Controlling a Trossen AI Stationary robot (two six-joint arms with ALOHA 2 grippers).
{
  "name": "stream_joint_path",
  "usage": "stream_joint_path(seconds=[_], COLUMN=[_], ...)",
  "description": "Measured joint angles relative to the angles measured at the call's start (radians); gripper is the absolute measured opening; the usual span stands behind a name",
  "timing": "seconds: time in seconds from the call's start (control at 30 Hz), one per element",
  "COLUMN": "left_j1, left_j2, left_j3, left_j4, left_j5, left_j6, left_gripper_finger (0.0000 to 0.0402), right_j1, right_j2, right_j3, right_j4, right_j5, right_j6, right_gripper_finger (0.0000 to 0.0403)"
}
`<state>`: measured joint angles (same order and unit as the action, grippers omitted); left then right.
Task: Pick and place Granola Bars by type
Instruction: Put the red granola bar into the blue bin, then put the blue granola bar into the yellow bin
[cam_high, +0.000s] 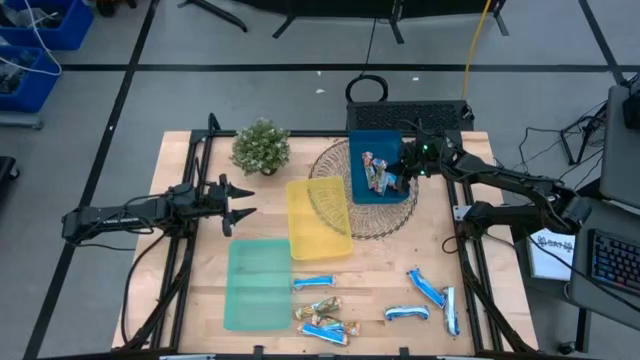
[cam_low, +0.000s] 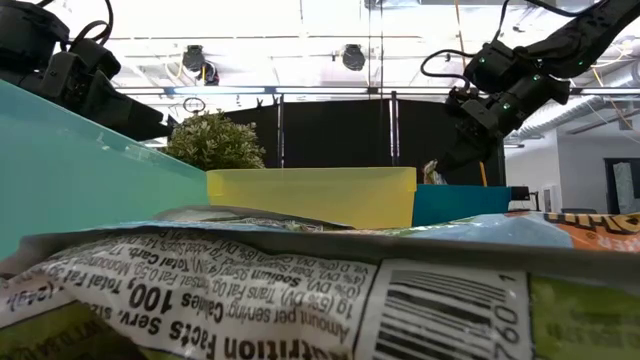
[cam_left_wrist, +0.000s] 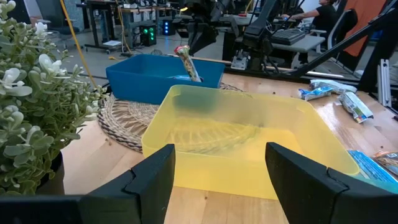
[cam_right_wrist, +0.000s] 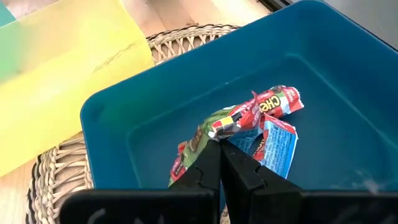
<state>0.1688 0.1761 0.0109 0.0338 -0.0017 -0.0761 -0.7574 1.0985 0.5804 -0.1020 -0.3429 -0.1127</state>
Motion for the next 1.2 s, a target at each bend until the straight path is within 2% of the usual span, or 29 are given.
stream_joint_path(seconds=[0.17,0.47,0.63,0.8,0.93,1.2], left_j1=[0.000,0.000,0.000,0.000,0.000,0.000], left_j2=[0.000,0.000,0.000,0.000,0.000,0.000], left_j3=[0.000,0.000,0.000,0.000,0.000,0.000], left_j4=[0.000,0.000,0.000,0.000,0.000,0.000], left_j5=[0.000,0.000,0.000,0.000,0.000,0.000], left_j6=[0.000,0.000,0.000,0.000,0.000,0.000], left_gripper_finger=[0.0255,0.0255,0.0255,0.0255,0.0255,0.0255], right_j1=[0.000,0.000,0.027,0.147,0.281,0.535], right_j2=[0.000,0.000,-0.001,-0.047,-0.092,-0.192], right_j3=[0.000,0.000,-0.001,-0.011,-0.074,-0.202], right_j4=[0.000,0.020,0.026,0.064,0.132,0.266], right_j5=[0.000,0.000,0.000,0.001,0.000,0.000], right_j6=[0.000,0.007,0.006,-0.034,-0.047,0.107], right_gripper_finger=[0.0017,0.0114,0.0146,0.0148,0.0139,0.0135])
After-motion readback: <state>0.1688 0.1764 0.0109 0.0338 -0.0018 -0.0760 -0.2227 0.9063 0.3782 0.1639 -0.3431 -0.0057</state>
